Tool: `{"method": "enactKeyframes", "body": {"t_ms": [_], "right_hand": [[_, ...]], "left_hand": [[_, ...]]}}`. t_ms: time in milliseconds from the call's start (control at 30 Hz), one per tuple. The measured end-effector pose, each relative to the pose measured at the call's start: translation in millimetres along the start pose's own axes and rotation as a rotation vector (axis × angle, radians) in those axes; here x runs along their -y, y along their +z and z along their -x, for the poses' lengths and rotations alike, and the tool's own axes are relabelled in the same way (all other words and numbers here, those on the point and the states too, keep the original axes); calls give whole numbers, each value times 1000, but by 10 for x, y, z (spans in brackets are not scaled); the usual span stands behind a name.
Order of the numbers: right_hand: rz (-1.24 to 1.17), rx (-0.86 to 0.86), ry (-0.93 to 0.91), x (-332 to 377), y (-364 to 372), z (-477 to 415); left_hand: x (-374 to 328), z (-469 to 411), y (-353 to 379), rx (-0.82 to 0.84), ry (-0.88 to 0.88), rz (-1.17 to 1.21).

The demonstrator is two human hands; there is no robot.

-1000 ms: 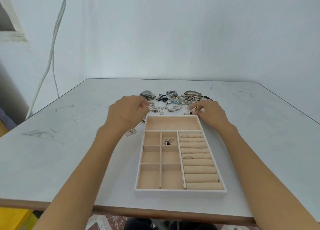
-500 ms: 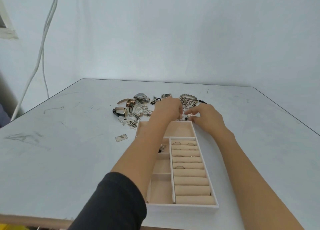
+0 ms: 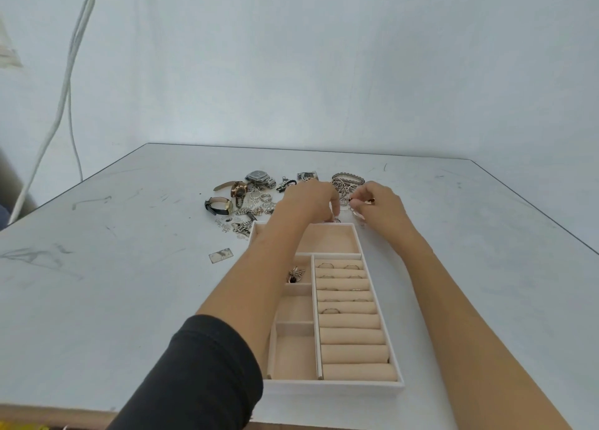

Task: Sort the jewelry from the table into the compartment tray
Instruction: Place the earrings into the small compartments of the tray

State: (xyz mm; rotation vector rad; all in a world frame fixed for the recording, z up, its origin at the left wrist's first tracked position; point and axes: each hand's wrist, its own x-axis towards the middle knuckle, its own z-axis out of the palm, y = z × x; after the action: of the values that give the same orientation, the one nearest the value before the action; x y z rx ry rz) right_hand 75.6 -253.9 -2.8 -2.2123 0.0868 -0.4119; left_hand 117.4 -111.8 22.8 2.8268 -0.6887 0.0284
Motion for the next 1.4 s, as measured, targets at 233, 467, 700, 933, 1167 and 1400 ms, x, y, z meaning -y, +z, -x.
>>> {"method": "enactKeyframes", "body": {"t_ms": [233,467,700,933,1167,1400], "right_hand": [[-367,-10,118,116,-91,38],[-424,-30,136,153,-132,47],[-466,-22,127,193,-135,61],[-507,11,104,269,-172,105],[-481,8,94,322,-191,158],[-492,18,61,397,-187,268]], "left_hand": [[30,7,34,-70,49,-16],[136,16,15,-223,75,136],[400,437,-211,-486,25,590],[690,1107,-225,-482,63,861],[862,1504,-69,-311,183,625],[947,1486,25,-335,172,421]]}}
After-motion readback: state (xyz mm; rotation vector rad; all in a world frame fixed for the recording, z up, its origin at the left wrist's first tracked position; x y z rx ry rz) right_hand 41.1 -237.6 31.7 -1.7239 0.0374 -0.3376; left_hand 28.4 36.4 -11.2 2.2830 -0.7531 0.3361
